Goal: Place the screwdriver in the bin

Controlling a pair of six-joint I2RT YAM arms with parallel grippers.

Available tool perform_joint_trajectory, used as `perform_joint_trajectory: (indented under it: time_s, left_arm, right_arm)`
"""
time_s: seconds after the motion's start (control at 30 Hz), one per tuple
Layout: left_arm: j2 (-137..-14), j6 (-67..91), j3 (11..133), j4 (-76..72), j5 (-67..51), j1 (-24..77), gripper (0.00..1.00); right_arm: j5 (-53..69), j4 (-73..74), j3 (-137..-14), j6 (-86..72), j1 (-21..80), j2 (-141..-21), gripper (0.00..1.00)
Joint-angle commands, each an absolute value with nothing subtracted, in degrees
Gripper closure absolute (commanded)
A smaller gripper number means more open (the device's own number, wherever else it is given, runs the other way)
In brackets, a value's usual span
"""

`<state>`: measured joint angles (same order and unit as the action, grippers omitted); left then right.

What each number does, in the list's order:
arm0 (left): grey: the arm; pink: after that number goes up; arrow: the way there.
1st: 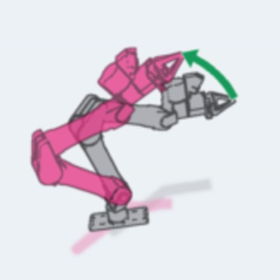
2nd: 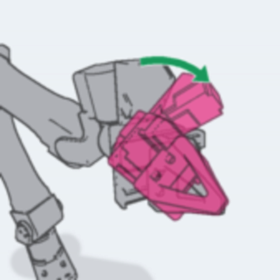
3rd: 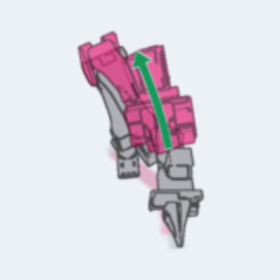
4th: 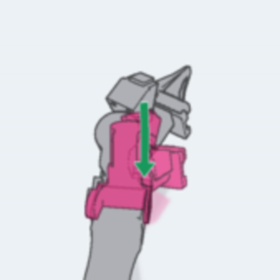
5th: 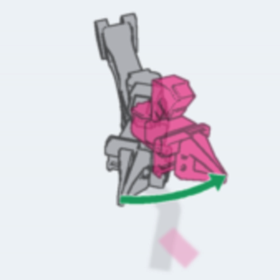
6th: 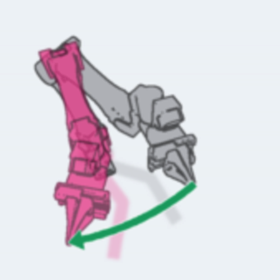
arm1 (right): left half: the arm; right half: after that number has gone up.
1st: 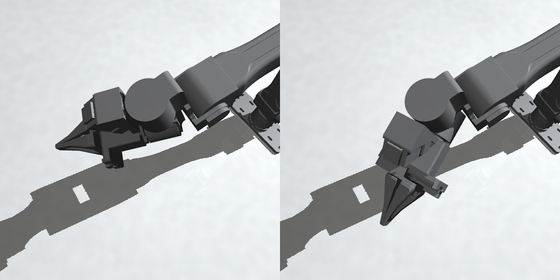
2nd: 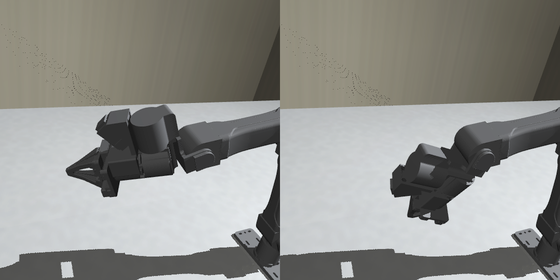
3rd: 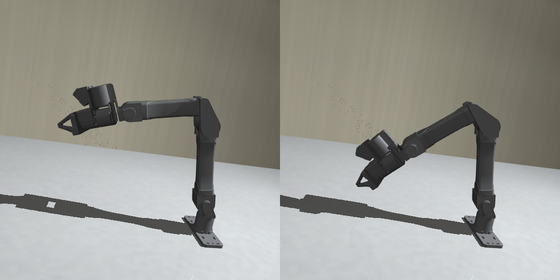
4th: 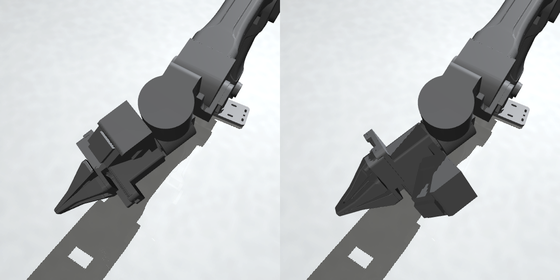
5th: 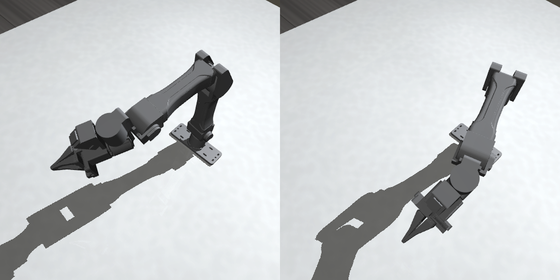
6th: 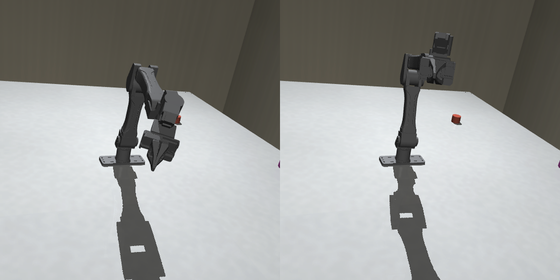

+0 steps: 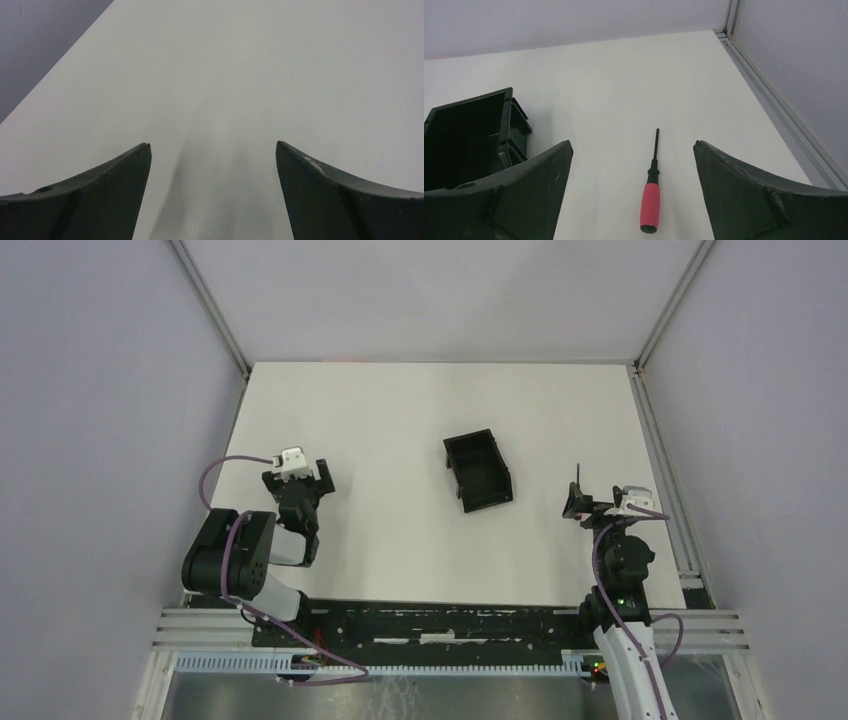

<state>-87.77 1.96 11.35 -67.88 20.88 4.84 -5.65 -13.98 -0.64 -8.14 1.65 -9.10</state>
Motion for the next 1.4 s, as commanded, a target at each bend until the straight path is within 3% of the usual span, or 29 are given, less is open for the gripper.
perform_joint_trajectory:
  time_s: [0.0, 0.27, 0.5, 0.6, 0.73, 1.07, 1.17, 1.23, 1.37]
  left_arm:
    - [-88.11, 4.15, 12.13, -71.28, 21.27, 4.69, 0.00]
    - [-88.12, 4.17, 12.13, -71.27, 21.27, 4.67, 0.00]
    - [-88.12, 4.17, 12.13, -71.27, 21.27, 4.66, 0.00]
    - [-88.07, 4.21, 12.13, -71.24, 21.28, 4.66, 0.00]
    - [-88.07, 4.22, 12.13, -71.20, 21.32, 4.67, 0.00]
    - [-88.07, 4.17, 12.13, -71.28, 21.29, 4.66, 0.00]
    - [-88.07, 4.18, 12.13, -71.28, 21.27, 4.66, 0.00]
    - [-88.07, 4.19, 12.13, -71.28, 21.27, 4.68, 0.00]
    - [-88.07, 4.18, 12.13, -71.28, 21.28, 4.66, 0.00]
  right_arm:
    - [-6.61, -13.55, -0.49, -8.35, 1.66, -10.88, 0.02]
    - [-5.32, -5.79, -24.64, -5.55, 1.66, -26.70, 0.02]
    - [-7.21, 28.86, -64.53, -1.99, 1.48, -61.26, 0.02]
    - [-3.76, 36.89, -73.67, -0.45, 1.01, -73.08, 0.02]
    - [-2.91, 39.93, -74.46, -0.48, 0.72, -83.03, 0.06]
    - [-1.54, 30.57, -57.71, -0.52, -2.75, -94.42, 0.18]
    - [-1.11, 28.06, -54.86, -0.56, -3.57, -96.84, 0.27]
    - [-0.71, 27.10, -53.66, -0.44, -4.02, -97.86, 0.41]
    - [-0.17, 28.67, -54.76, -0.44, -4.13, -98.57, 0.90]
